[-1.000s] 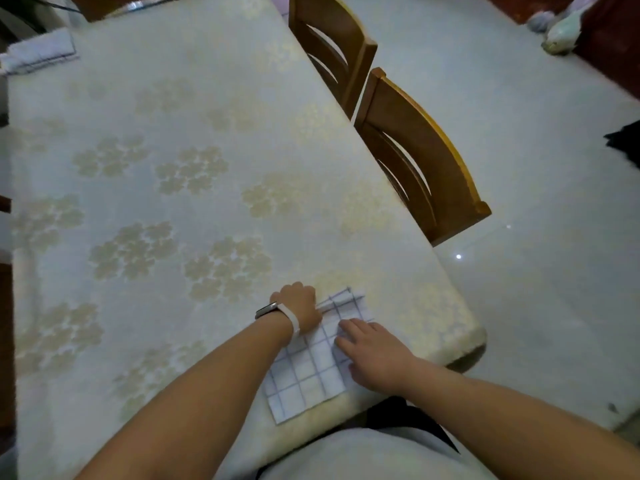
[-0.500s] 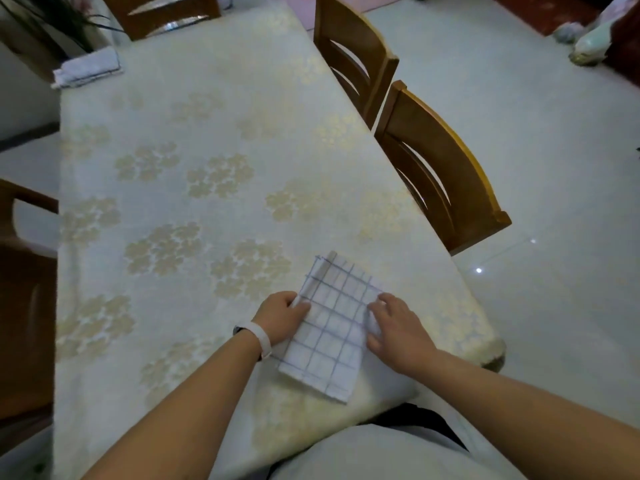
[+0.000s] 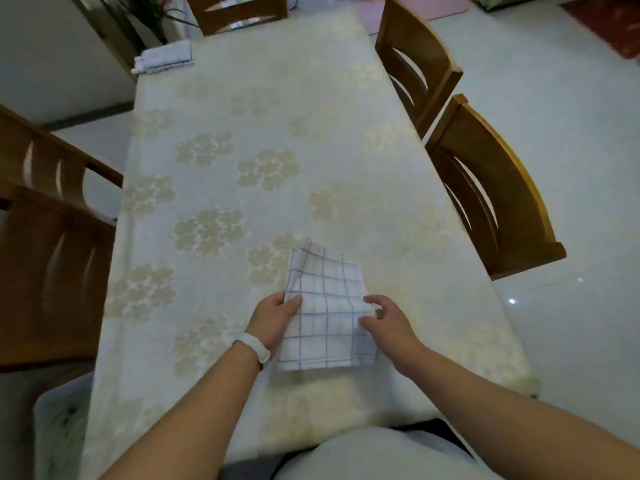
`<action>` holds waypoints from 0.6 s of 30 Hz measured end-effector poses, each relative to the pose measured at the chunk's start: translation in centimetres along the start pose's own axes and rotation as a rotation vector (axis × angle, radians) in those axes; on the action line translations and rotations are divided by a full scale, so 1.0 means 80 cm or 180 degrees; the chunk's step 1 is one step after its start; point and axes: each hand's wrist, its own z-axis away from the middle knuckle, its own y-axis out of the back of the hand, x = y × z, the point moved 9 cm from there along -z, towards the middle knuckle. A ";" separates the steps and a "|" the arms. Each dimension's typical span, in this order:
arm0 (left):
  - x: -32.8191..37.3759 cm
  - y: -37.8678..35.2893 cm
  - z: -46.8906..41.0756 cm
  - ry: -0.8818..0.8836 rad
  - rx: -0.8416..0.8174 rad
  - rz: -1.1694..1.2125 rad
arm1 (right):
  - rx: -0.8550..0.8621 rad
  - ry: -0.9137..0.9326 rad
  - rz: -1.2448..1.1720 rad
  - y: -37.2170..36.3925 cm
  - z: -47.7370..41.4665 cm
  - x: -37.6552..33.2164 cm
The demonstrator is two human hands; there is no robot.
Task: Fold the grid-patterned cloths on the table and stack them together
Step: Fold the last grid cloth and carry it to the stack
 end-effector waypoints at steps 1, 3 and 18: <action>-0.007 0.008 -0.003 0.0025 0.0125 -0.0065 | -0.0003 0.0063 0.0199 -0.001 -0.003 -0.004; -0.016 0.020 -0.003 0.0063 0.0364 -0.0358 | -0.0073 0.0161 0.0597 -0.005 -0.010 -0.009; -0.056 0.036 0.007 -0.0167 0.0601 -0.1256 | -0.0391 0.0584 0.2125 -0.022 -0.032 -0.020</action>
